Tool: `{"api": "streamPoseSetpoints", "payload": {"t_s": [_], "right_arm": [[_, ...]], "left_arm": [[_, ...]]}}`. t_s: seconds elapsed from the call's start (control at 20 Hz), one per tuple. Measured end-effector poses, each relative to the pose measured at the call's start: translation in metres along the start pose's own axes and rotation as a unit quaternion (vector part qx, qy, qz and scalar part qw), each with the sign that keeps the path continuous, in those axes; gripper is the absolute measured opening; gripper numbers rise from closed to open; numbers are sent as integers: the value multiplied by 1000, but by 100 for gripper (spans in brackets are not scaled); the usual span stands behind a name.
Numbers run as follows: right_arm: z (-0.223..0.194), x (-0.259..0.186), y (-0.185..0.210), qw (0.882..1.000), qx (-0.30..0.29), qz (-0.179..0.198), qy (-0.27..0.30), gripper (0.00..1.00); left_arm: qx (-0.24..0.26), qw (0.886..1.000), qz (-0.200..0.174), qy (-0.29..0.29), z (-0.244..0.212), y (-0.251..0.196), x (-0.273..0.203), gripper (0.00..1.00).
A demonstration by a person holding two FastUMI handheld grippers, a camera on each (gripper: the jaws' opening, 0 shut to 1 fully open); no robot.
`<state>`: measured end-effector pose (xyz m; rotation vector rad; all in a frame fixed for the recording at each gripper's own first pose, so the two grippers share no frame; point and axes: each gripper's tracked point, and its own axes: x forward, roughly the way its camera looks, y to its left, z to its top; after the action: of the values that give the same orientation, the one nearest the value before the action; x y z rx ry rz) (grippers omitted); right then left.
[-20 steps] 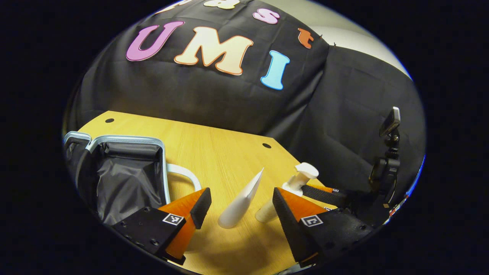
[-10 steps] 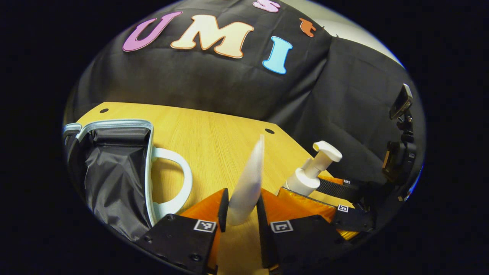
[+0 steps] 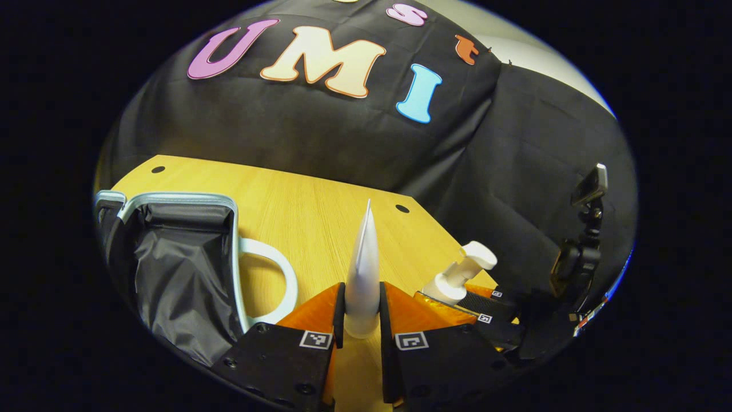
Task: First open the suitcase, pack the skin care products into it, and then close the suitcase.
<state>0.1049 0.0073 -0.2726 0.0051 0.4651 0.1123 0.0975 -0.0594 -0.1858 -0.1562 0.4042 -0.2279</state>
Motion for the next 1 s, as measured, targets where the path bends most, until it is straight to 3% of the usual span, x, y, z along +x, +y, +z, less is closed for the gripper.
{"api": "streamPoseSetpoints", "payload": {"t_s": [0.3,0.45,0.6,0.85,1.0], "right_arm": [[9,-3,11,1000,-5,7,1,61],[28,-7,24,1000,5,15,-1,60],[47,-14,49,1000,14,26,0,60],[90,-23,112,998,21,61,-3,60],[105,-29,154,996,23,80,10,60]], "left_arm": [[-12,999,34,20,49,47,-61,25],[-4,995,79,59,47,101,-93,29],[1,987,109,115,29,150,-119,25],[-42,975,107,190,-9,197,-116,25],[-62,971,101,208,-17,217,-109,25]]}}
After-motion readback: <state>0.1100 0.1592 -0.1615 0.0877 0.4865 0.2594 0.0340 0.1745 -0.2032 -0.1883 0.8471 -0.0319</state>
